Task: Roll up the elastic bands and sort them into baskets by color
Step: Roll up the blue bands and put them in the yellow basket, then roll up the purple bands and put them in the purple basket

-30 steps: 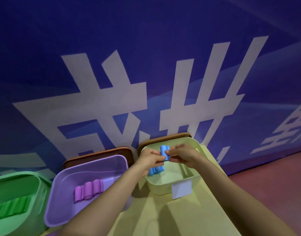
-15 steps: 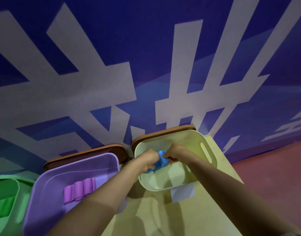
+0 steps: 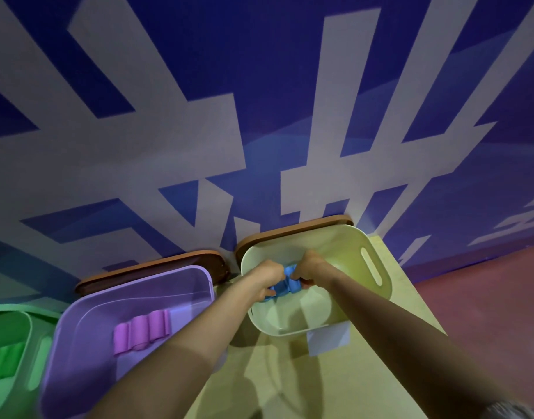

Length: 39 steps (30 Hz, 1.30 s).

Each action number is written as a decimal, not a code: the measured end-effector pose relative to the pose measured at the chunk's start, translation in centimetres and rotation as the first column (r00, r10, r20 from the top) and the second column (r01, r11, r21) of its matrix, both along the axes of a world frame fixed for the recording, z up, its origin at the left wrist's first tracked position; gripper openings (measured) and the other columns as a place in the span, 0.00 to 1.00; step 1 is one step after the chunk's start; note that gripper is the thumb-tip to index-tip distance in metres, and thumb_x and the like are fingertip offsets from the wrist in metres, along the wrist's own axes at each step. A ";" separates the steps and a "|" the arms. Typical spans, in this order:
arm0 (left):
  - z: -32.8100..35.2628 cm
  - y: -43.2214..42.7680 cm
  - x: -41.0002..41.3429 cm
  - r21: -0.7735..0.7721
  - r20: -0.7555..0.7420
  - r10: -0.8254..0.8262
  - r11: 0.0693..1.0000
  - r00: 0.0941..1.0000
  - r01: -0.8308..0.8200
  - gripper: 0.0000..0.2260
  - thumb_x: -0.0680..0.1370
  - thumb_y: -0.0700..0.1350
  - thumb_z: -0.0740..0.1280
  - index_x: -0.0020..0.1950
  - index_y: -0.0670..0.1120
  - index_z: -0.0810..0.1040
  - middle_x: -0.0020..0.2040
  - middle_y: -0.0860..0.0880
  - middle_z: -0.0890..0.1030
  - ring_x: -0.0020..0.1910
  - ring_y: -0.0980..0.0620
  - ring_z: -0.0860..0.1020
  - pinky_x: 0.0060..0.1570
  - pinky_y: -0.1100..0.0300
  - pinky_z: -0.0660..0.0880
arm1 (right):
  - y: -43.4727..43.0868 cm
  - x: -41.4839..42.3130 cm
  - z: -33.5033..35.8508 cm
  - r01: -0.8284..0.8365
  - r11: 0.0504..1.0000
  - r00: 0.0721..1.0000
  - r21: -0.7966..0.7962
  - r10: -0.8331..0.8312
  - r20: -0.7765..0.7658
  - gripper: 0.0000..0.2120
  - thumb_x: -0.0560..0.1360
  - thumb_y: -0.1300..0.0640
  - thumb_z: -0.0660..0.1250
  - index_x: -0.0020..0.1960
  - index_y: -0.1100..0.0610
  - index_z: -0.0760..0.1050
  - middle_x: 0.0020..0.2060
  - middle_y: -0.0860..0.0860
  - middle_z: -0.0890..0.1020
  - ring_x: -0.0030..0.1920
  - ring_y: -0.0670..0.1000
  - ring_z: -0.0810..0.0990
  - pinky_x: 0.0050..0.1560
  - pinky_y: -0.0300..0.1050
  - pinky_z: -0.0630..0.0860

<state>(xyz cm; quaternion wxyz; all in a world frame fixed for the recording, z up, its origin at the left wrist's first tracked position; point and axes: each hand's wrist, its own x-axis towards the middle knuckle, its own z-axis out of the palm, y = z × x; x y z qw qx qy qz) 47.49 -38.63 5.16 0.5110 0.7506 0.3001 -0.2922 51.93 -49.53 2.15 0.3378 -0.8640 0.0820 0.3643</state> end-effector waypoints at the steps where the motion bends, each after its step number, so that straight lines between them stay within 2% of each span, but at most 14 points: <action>1: 0.1 0.1 0.0 0.000 0.005 0.001 1.000 1.000 -0.001 0.04 0.79 0.36 0.58 0.47 0.42 0.71 0.47 0.42 0.70 0.41 0.49 0.69 0.47 0.55 0.72 | 0.0 0.0 -0.1 -0.006 1.000 1.000 -0.001 0.006 0.001 0.06 0.74 0.65 0.67 0.48 0.68 0.76 0.42 0.58 0.77 0.34 0.52 0.78 0.30 0.36 0.76; 2: 0.0 0.2 0.0 0.001 0.004 0.002 1.000 1.000 -0.002 0.04 0.79 0.36 0.57 0.48 0.42 0.71 0.48 0.42 0.70 0.40 0.49 0.69 0.47 0.55 0.72 | 0.1 -0.1 0.1 -0.028 0.999 1.000 -0.025 0.028 0.008 0.05 0.74 0.65 0.67 0.45 0.68 0.76 0.41 0.58 0.77 0.34 0.53 0.77 0.30 0.37 0.75; 4: 0.0 0.2 0.0 -0.022 0.001 0.009 1.000 1.000 -0.009 0.05 0.79 0.36 0.57 0.50 0.41 0.72 0.46 0.42 0.70 0.38 0.50 0.68 0.47 0.55 0.72 | 0.1 -0.2 0.3 -0.043 0.997 0.999 -0.061 0.043 0.008 0.13 0.75 0.62 0.68 0.34 0.64 0.71 0.35 0.58 0.77 0.33 0.55 0.75 0.35 0.42 0.74; 6: 0.0 0.2 0.0 -0.025 -0.009 0.003 1.000 1.000 -0.003 0.06 0.79 0.36 0.57 0.44 0.40 0.72 0.42 0.44 0.70 0.38 0.49 0.68 0.48 0.55 0.72 | 0.0 -0.4 0.6 -0.017 0.998 1.000 -0.068 0.019 0.019 0.16 0.75 0.61 0.68 0.31 0.61 0.68 0.29 0.56 0.73 0.27 0.53 0.71 0.30 0.42 0.71; 8: 0.2 0.2 0.0 -0.037 -0.019 0.007 0.999 1.000 -0.008 0.08 0.78 0.35 0.56 0.41 0.42 0.70 0.43 0.43 0.71 0.42 0.47 0.70 0.48 0.54 0.73 | -0.3 -0.4 1.1 -0.037 0.995 0.999 -0.091 0.037 -0.006 0.17 0.76 0.60 0.67 0.31 0.61 0.68 0.27 0.56 0.71 0.26 0.52 0.69 0.27 0.41 0.68; 10: 0.5 0.2 0.2 -0.059 -0.009 0.017 0.998 1.000 -0.017 0.07 0.77 0.34 0.56 0.44 0.41 0.72 0.46 0.42 0.71 0.47 0.45 0.72 0.49 0.54 0.73 | -0.7 -0.4 1.8 -0.006 0.999 1.000 -0.052 0.004 -0.028 0.15 0.76 0.61 0.67 0.32 0.61 0.68 0.29 0.56 0.71 0.28 0.52 0.69 0.29 0.41 0.68; 14: 2.2 0.3 -0.5 -0.120 0.057 0.064 0.991 0.996 -0.057 0.08 0.78 0.33 0.58 0.55 0.41 0.71 0.47 0.44 0.70 0.41 0.51 0.69 0.53 0.54 0.73 | -1.5 -1.1 4.8 0.090 0.995 0.996 0.052 -0.089 -0.014 0.08 0.77 0.58 0.66 0.42 0.62 0.72 0.41 0.56 0.76 0.32 0.49 0.73 0.32 0.40 0.71; 17: 4.9 1.3 -2.2 -0.216 0.117 0.085 0.975 0.989 -0.058 0.07 0.79 0.34 0.59 0.56 0.41 0.71 0.50 0.44 0.71 0.43 0.51 0.71 0.46 0.56 0.74 | -1.9 -2.9 8.6 0.113 0.975 0.989 0.192 -0.129 0.073 0.11 0.78 0.55 0.65 0.54 0.63 0.74 0.48 0.54 0.77 0.40 0.50 0.77 0.39 0.40 0.73; 20: 8.3 3.2 -5.2 -0.311 0.203 0.084 0.950 0.976 -0.018 0.08 0.79 0.35 0.60 0.56 0.42 0.73 0.53 0.45 0.75 0.52 0.47 0.75 0.48 0.57 0.75 | -1.3 -5.8 13.2 0.087 0.927 0.969 0.364 -0.163 0.185 0.07 0.78 0.55 0.65 0.51 0.58 0.75 0.48 0.53 0.79 0.47 0.51 0.78 0.49 0.44 0.75; 23: 11.6 6.2 -9.4 -0.356 0.303 0.112 0.935 0.946 0.003 0.10 0.79 0.35 0.61 0.59 0.40 0.75 0.53 0.44 0.79 0.53 0.46 0.78 0.53 0.55 0.75 | 0.7 -9.4 17.2 0.038 0.853 0.947 0.520 -0.196 0.253 0.09 0.78 0.56 0.66 0.54 0.60 0.76 0.47 0.53 0.80 0.47 0.50 0.79 0.49 0.42 0.75; 27: 15.1 11.4 -15.8 -0.326 0.415 0.181 0.945 0.891 -0.040 0.10 0.79 0.36 0.63 0.59 0.40 0.76 0.50 0.44 0.80 0.47 0.48 0.79 0.53 0.54 0.76 | 5.3 -15.2 20.5 -0.099 0.768 0.948 0.633 -0.121 0.295 0.07 0.77 0.59 0.66 0.53 0.60 0.77 0.41 0.52 0.80 0.42 0.48 0.77 0.46 0.39 0.74; 31: 16.7 17.6 -22.4 -0.322 0.476 0.278 0.938 0.834 -0.128 0.06 0.78 0.37 0.64 0.53 0.44 0.77 0.49 0.45 0.81 0.47 0.50 0.79 0.51 0.56 0.76 | 11.6 -20.9 21.0 -0.228 0.757 0.949 0.613 0.031 0.315 0.02 0.77 0.58 0.66 0.49 0.54 0.78 0.41 0.50 0.80 0.42 0.47 0.79 0.46 0.39 0.75; 34: 16.2 22.1 -26.8 -0.342 0.458 0.364 0.914 0.811 -0.217 0.05 0.78 0.36 0.63 0.51 0.44 0.77 0.48 0.46 0.80 0.45 0.51 0.79 0.45 0.58 0.76 | 16.4 -24.7 19.9 -0.270 0.723 0.952 0.635 0.103 0.288 0.04 0.77 0.61 0.65 0.46 0.54 0.77 0.39 0.49 0.79 0.40 0.46 0.78 0.44 0.37 0.75; 39: 13.4 29.0 -32.5 -0.283 0.413 0.394 0.913 0.821 -0.295 0.05 0.78 0.37 0.63 0.51 0.45 0.75 0.47 0.47 0.79 0.45 0.51 0.77 0.47 0.58 0.74 | 23.2 -29.8 16.6 -0.263 0.712 0.964 0.651 0.165 0.209 0.03 0.77 0.63 0.65 0.47 0.57 0.76 0.36 0.50 0.77 0.36 0.44 0.75 0.39 0.34 0.72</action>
